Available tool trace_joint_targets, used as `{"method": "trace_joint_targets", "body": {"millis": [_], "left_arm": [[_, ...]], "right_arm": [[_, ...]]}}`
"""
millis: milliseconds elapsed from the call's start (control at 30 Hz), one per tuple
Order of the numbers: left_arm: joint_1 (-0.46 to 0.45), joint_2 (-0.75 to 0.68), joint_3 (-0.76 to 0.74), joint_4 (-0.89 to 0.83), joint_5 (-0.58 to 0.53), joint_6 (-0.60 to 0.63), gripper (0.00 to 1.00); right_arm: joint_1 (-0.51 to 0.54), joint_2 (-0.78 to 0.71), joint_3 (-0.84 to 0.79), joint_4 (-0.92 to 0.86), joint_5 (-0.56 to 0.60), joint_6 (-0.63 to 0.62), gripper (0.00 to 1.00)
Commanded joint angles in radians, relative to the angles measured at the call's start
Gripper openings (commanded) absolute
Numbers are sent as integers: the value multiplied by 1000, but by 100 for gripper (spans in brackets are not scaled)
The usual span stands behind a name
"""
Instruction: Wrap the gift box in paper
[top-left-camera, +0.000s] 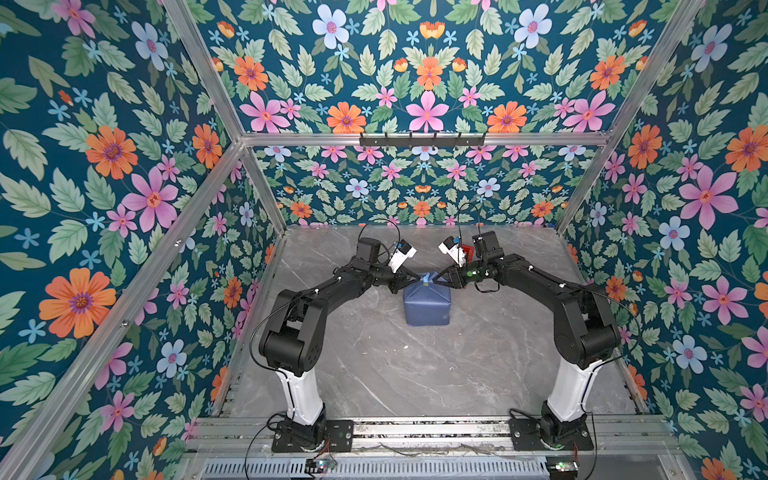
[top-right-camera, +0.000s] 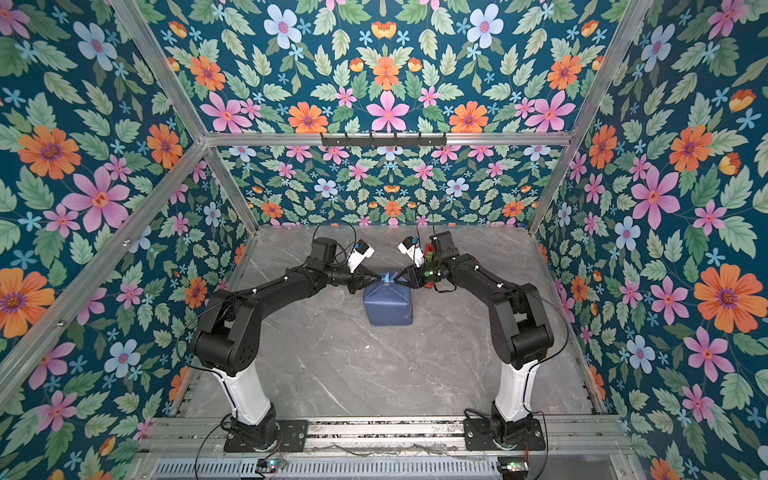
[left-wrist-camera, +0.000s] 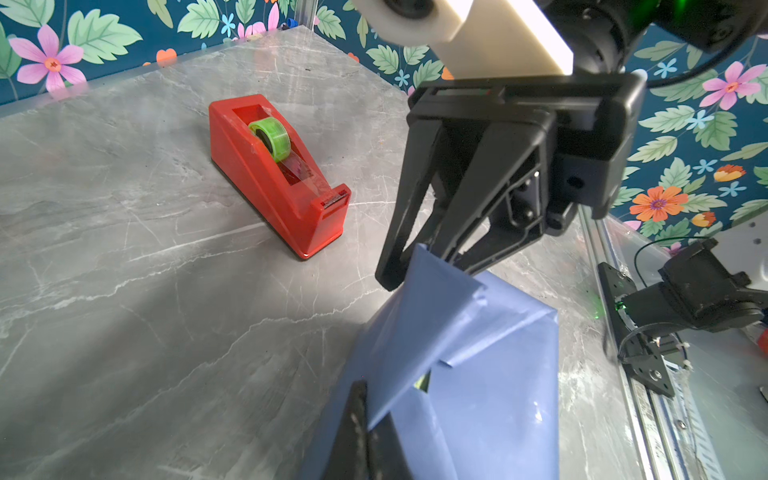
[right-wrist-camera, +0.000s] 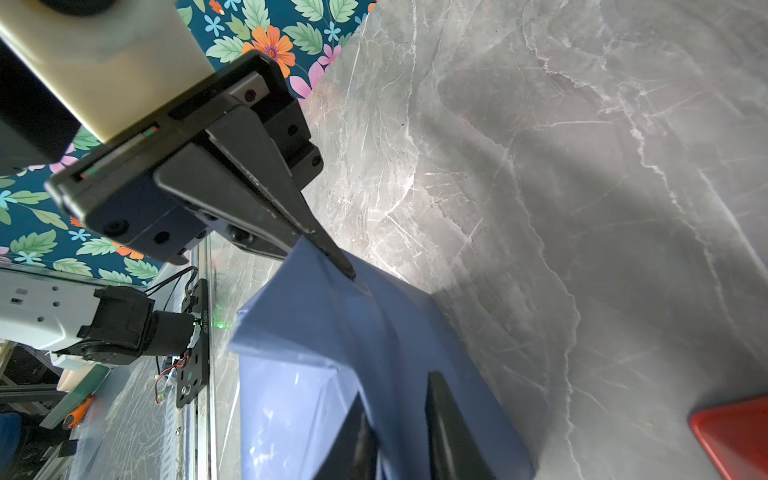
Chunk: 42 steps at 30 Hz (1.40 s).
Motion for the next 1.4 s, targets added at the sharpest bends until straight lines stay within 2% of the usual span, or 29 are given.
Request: {"method": "trace_joint_targets", "body": {"millis": [0,67,167,467,800,967,1033,1233,1367], "left_arm": [[0,-11,-3,8,17,14,0],[0,-17,-5,8,15,13,2],[-3,-26,-8,9,9,14,11],[-17,-28,15,24,-6,22,36],[-34,7,103,6,7,36,45],[-48,31,147,-17,3,44,45],[-55,44,171,-44,0,53,42],[-60,54,196,-77,-2,68,22],[-61,51,197,-78,-4,68,11]], "right_arm": [[2,-1,5,-7,-27,-34,17],[2,1,11,-11,-27,-38,16],[2,3,20,-23,-22,-46,18],[2,-16,15,-29,-7,-43,35],[2,-21,5,-25,-3,-34,37],[3,-20,5,-25,-4,-31,38],[2,-22,7,-23,-2,-29,38],[3,-24,4,-16,5,-21,38],[2,-32,3,-3,41,20,43]]}}
